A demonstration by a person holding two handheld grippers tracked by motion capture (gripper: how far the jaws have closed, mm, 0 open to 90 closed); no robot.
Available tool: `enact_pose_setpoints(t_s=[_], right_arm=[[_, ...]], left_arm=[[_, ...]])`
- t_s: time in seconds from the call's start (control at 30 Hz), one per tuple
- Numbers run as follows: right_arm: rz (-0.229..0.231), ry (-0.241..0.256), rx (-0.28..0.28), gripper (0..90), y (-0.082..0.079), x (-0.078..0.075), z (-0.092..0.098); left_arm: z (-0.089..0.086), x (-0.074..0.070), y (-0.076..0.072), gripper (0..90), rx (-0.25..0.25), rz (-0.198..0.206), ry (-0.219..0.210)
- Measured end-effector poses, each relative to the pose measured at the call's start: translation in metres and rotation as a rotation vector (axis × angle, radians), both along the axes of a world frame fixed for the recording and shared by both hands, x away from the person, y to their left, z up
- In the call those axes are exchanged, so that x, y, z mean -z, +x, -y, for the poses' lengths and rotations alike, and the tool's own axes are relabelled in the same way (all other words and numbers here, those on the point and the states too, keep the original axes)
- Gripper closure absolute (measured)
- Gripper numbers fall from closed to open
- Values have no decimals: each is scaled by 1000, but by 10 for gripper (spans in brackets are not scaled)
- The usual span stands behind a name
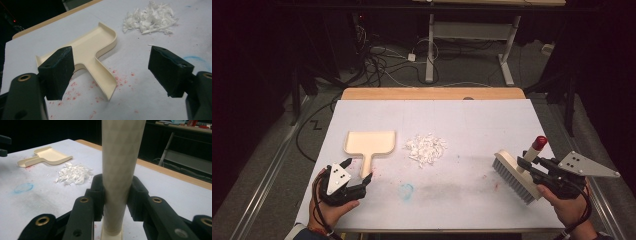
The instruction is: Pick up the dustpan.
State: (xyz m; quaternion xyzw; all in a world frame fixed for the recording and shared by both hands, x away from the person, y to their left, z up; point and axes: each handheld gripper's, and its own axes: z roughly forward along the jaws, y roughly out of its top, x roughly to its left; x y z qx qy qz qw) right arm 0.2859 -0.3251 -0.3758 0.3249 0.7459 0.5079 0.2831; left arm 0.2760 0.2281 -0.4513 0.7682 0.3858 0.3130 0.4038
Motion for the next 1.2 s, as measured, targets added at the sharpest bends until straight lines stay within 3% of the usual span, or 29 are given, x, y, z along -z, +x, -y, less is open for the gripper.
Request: enact_pose_setpoints(t_s=[0.33, 0.47, 0.5, 0.53, 0.57, 0.6, 0.67, 0.8, 0.9, 0.93, 0.97, 1.03, 1.1, 1.2], right_arm=[[0, -12, -3, 706, 3, 0, -3], [2, -18, 0, 706, 5, 1, -3], [-1, -16, 1, 706, 5, 1, -4], [-1, -18, 0, 706, 6, 1, -4], [-7, -19, 0, 706, 7, 2, -5], [-5, -25, 0, 706, 7, 2, -5], [-6, -31, -6, 706, 8, 3, -7], [9, -33, 3, 706, 8, 3, -7], [0, -33, 18, 706, 9, 3, -6], [-3, -38, 20, 706, 10, 4, -5], [-7, -42, 23, 706, 11, 4, -6], [-4, -48, 23, 706, 12, 5, -6], [-7, -56, 23, 706, 11, 5, -7], [-15, -56, 19, 706, 12, 6, -8]], left_arm=[[5, 2, -2, 196, 8, -14, 26], [6, 4, -1, 199, 6, -25, 14], [6, 5, 0, 200, -2, -49, 17], [9, 11, 3, 200, -55, -111, 34], [9, 11, 3, 206, -55, -111, 34], [11, 16, 9, 214, -118, -176, 50], [8, 20, 13, 214, -129, -225, 6], [7, 21, 21, 216, -166, -251, -31], [14, 24, 48, 233, -224, -310, -11], [14, 24, 48, 247, -224, -310, -11], [16, 26, 61, 257, -253, -348, -24], [18, 28, 73, 275, -280, -391, -30], [18, 30, 81, 342, -281, -435, -41], [17, 28, 87, 363, -281, -457, -32]])
